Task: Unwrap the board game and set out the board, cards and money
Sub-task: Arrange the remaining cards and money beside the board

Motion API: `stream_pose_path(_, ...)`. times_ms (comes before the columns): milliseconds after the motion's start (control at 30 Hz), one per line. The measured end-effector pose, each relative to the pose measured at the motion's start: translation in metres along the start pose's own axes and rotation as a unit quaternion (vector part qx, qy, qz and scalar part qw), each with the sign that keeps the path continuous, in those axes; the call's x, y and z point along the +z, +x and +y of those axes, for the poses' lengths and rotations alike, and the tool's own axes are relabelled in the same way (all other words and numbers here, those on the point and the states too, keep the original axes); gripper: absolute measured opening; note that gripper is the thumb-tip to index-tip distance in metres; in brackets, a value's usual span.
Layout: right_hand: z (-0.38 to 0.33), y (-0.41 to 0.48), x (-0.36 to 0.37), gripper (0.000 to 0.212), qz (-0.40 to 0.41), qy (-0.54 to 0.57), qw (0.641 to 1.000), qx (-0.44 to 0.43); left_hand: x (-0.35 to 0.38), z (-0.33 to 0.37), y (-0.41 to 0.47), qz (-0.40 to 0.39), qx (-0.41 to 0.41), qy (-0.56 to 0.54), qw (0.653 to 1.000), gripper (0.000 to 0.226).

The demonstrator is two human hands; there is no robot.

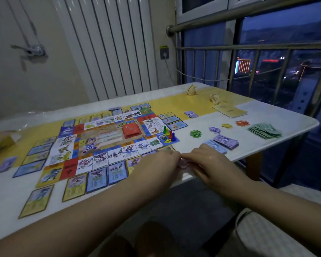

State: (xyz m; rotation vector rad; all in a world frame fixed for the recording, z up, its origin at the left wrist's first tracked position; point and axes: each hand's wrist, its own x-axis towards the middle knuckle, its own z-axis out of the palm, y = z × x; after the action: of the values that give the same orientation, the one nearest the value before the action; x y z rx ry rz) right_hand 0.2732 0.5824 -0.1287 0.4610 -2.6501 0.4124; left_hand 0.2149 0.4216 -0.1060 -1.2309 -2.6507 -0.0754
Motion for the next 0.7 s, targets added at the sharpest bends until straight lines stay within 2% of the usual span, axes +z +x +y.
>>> stream_pose_path(67,-0.004,0.003,-0.002,0.035,0.003,0.014,1.000,0.010,-0.001,0.000,0.000,-0.001,0.007,-0.012,1.000,0.021)
stream_pose_path(133,-0.010,0.012,-0.017,0.034,0.031,0.073,0.996,0.046,-0.021,-0.006,0.003,0.032,-0.008,-0.068,0.997,0.012)
stream_pose_path(233,-0.025,0.034,-0.050,0.029,0.104,0.210,0.968,0.093,-0.070,-0.024,0.004,0.094,-0.041,-0.208,0.973,0.027)
stream_pose_path(300,-0.042,0.050,-0.067,0.029,0.114,0.291,0.947,0.079,-0.093,-0.036,-0.001,0.108,-0.070,-0.375,0.918,0.028)
stream_pose_path(400,-0.067,0.068,-0.071,0.030,0.086,0.364,0.926,0.049,-0.102,-0.049,-0.016,0.043,-0.111,-0.626,0.771,0.039)
stream_pose_path(467,-0.082,0.075,-0.065,0.031,0.072,0.368,0.927,0.030,-0.102,-0.055,-0.029,-0.020,-0.117,-0.730,0.673,0.042)
stream_pose_path(500,-0.089,0.077,-0.061,0.031,0.066,0.364,0.929,0.018,-0.101,-0.056,-0.037,-0.037,-0.114,-0.757,0.643,0.041)
stream_pose_path(600,-0.105,0.082,-0.044,0.031,0.086,0.300,0.950,-0.027,-0.095,-0.059,-0.057,-0.027,-0.148,-0.793,0.590,0.041)
stream_pose_path(700,-0.114,0.086,-0.029,0.036,0.093,0.154,0.982,-0.065,-0.088,-0.059,-0.073,0.001,-0.175,-0.806,0.565,0.034)
